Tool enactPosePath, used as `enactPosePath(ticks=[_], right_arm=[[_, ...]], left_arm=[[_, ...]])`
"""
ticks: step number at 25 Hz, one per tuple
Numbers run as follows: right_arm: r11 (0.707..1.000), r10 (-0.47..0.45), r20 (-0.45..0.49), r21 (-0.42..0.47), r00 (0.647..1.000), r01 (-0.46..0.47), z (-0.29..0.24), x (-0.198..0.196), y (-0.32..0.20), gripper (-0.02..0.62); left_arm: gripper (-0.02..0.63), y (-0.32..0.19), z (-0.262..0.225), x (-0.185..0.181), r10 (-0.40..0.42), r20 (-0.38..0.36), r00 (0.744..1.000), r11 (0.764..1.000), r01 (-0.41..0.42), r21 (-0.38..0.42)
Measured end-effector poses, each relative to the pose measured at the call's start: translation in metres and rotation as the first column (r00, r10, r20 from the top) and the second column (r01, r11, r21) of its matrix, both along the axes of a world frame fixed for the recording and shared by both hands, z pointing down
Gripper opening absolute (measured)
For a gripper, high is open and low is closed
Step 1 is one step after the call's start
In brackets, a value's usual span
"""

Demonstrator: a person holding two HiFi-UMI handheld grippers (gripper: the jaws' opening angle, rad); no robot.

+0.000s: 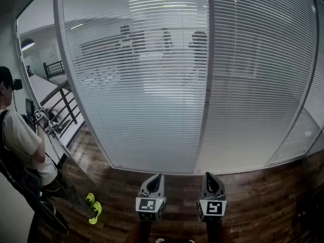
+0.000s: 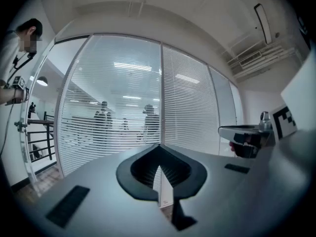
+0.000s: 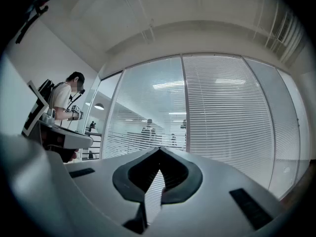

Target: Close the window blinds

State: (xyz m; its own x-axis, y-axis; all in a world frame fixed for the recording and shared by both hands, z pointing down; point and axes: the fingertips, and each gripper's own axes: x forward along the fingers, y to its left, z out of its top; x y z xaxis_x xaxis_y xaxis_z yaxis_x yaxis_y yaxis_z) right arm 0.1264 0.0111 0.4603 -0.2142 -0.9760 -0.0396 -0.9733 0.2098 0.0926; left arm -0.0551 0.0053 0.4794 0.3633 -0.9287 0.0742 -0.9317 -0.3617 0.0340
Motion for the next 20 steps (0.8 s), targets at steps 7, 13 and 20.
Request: enactPosePath(ticks=[7,13,20], right_arm=[[1.000,-0.012,-0.025,0.013,1.000,0.013,-0.002,-0.003,0.008,0.000],[1.000,-0.020,0.001,0.004,1.000,0.020,-0.003,-0.003,0.005,0.001],[1.000,-0.027,0.006,0.007,1.000,0.027,-0.001,-0.009,0.005,0.001]], left_arm=[[0.000,0.009,-0.008,0.005,0.003,0.016,1.000,1.000,-0.003,0.016],[0.000,0.008,-0.010,0.004,-0.012,0.021,1.000,1.000,0.012,0.018],[0.000,0.008,-0.009,0.001,0.000,0.020,1.000,1.000,-0.001,0.021]])
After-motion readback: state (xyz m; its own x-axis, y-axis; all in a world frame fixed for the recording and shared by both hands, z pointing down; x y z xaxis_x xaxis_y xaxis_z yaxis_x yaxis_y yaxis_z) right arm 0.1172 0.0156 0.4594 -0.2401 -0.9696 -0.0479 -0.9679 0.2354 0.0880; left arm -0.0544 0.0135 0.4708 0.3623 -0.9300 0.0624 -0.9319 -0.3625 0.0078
